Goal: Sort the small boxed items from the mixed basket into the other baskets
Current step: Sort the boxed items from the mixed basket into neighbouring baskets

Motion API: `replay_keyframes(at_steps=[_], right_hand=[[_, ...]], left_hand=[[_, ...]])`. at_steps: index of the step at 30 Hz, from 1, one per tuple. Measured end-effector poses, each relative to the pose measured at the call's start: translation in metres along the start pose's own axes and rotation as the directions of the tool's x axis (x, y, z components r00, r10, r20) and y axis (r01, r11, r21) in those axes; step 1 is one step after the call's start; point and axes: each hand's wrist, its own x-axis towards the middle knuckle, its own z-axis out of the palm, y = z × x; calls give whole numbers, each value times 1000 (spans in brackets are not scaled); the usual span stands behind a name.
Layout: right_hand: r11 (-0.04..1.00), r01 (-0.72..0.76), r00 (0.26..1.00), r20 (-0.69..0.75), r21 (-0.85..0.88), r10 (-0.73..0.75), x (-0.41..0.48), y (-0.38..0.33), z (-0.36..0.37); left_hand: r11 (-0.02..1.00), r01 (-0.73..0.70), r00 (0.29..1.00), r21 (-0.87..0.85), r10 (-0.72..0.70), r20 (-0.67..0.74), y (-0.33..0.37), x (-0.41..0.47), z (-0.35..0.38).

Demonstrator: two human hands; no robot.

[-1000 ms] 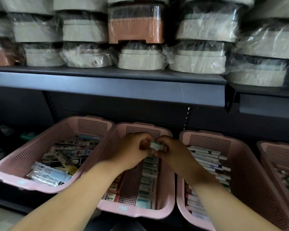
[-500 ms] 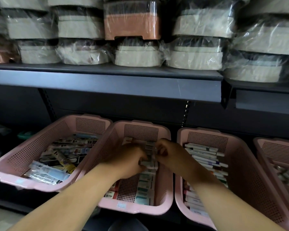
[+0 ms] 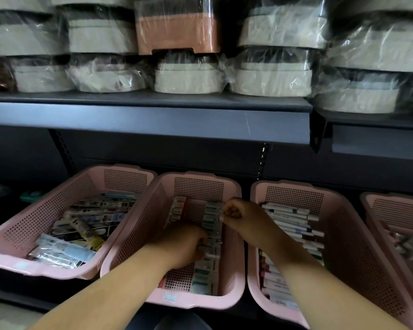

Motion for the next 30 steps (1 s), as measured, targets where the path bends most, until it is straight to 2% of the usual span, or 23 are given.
replay_keyframes(at_steps=[10, 15, 18, 24, 28, 30], right_hand=[[1000, 14, 1000, 17, 9, -14, -1, -2, -3], [997, 65, 998, -22, 47, -64, 0, -7, -22], [996, 90, 995, -47, -27, -91, -2, -5, -42], [992, 30, 992, -118, -121, -44, -26, 18, -102], [975, -65, 980, -197, -215, 21, -58, 57, -153], [968, -143, 970, -223, -208, 96, -80, 80, -180]], left_hand=[[999, -4, 1000, 48, 3, 19, 2, -2, -5], [997, -34, 996, 66, 39, -74, 11, 2, -27], [997, -59, 987, 39, 64, -145, 24, 10, -41], [974, -225, 942, 15, 222, -252, 88, 41, -56], [939, -342, 915, -21, 328, -235, 153, 69, -42], [913, -405, 896, -39, 388, -214, 192, 82, -31]])
